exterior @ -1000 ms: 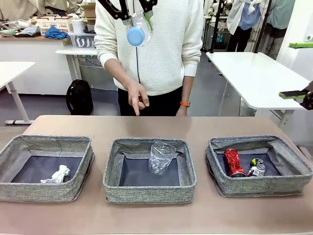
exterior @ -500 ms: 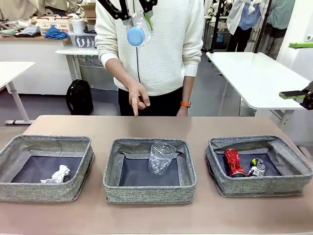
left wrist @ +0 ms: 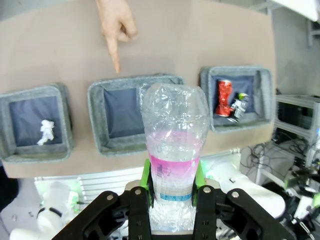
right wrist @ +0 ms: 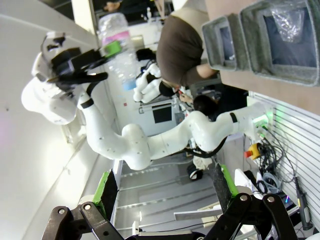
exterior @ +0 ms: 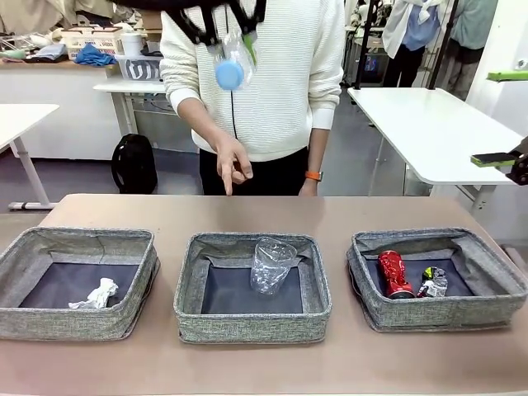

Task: Sort the waste into the appropriate baskets.
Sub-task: Place the picked waste into the Fabric basket indicated by the person.

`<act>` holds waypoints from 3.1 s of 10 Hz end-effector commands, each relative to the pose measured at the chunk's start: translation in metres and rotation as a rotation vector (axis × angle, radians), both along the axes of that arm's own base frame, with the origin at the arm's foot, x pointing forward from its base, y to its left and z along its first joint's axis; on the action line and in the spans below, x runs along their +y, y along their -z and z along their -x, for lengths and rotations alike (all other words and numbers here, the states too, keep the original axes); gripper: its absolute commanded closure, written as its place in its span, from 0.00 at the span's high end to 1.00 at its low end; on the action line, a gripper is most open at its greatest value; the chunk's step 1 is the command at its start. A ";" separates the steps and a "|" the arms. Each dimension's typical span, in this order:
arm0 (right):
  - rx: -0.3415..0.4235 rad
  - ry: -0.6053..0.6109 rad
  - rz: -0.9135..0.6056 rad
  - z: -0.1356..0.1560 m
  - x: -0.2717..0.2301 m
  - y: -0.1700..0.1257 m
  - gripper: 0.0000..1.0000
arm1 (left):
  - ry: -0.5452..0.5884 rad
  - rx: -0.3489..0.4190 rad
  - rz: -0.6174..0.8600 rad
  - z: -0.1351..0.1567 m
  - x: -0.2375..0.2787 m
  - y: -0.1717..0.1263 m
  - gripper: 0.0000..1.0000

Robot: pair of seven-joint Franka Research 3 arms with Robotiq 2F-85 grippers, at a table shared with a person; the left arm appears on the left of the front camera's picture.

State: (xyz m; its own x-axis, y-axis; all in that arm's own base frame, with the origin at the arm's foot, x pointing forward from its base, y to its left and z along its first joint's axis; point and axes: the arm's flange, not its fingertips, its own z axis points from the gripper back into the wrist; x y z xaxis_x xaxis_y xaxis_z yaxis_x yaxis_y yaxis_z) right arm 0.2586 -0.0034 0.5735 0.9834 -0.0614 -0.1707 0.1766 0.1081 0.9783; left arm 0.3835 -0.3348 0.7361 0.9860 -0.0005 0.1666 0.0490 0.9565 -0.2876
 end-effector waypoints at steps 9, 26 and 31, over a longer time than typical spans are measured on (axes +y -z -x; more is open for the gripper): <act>-0.015 -0.001 -0.022 -0.001 0.002 -0.005 1.00 | -0.039 0.001 -0.116 0.009 -0.031 0.248 0.35; -0.015 -0.001 -0.022 -0.001 0.002 -0.005 1.00 | 0.260 0.127 0.238 0.021 0.051 0.177 1.00; -0.015 -0.001 -0.022 -0.001 0.002 -0.005 1.00 | 0.249 0.037 0.825 0.013 0.279 0.138 1.00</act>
